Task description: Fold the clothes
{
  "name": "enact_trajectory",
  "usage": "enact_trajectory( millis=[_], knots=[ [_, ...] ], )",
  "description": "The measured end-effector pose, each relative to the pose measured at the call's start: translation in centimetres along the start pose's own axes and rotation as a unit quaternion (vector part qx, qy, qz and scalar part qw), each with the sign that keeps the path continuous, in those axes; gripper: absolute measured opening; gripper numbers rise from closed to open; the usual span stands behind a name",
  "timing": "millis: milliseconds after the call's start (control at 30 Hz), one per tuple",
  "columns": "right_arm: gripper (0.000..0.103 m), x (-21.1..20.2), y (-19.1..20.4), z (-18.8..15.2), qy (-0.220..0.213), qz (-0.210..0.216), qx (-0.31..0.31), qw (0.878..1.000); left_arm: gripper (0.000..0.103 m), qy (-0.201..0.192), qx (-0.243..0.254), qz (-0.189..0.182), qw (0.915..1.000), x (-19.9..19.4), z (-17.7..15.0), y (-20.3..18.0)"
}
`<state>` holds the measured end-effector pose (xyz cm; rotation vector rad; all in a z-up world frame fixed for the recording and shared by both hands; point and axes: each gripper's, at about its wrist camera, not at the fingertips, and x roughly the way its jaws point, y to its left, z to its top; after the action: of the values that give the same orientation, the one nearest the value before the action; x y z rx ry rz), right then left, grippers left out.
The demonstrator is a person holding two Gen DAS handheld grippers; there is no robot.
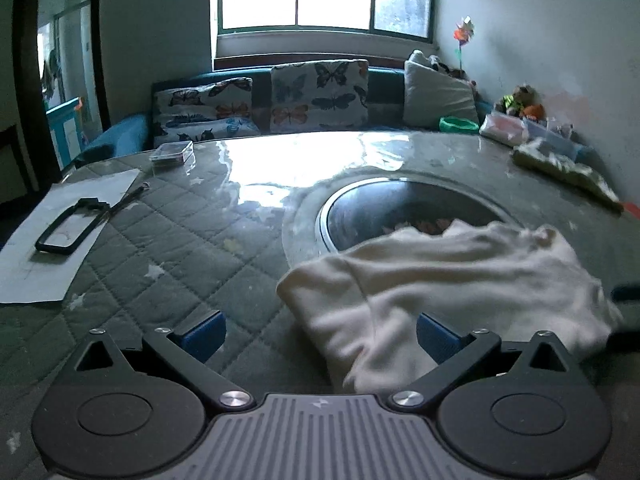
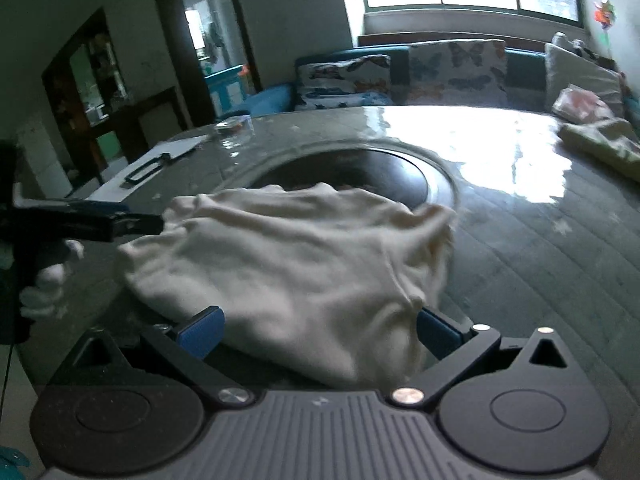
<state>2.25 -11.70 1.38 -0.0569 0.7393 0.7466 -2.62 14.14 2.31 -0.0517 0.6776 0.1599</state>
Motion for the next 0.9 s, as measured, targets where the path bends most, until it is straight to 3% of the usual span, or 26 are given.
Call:
enact_trajectory(
  millis=[133, 267, 433, 633, 700, 900],
  knots=[
    [0.103, -1.4, 0.6, 0.1, -0.025, 0.007, -0.004, 1.0, 0.103, 0.004, 0.003, 0.007, 1.0, -0.5, -0.7, -0.1],
    [0.103, -0.9, 1.8, 0.1, -0.026, 0.05, -0.004, 0.998, 0.101, 0.021, -0.003, 0.019, 0.9996, -0.3, -1.3, 0.1],
    [0.103, 0.8, 0.9, -1.2, 0.009, 0.022, 0.022, 0.999, 0.1, 0.034, -0.002, 0.027, 0.9991, -0.3, -1.8, 0.5],
    [0.103, -1.0, 0.9, -1.3, -0.007, 0.03, 0.014, 0.999, 0.096, 0.023, -0.016, 0.019, 0.9994, -1.7, -1.7, 0.7],
    [0.103, -1.4, 1.3, -1.0, -0.014, 0.034, 0.008, 0.999, 0.09, 0.015, -0.023, 0.014, 0.9995, -2.3, -1.4, 0.8],
    [0.103, 0.7, 1.7, -0.8, -0.004, 0.04, 0.01, 0.999, 0.081, 0.018, -0.059, 0.017, 0.9979, -0.8, 0.7, 2.0]
  ],
)
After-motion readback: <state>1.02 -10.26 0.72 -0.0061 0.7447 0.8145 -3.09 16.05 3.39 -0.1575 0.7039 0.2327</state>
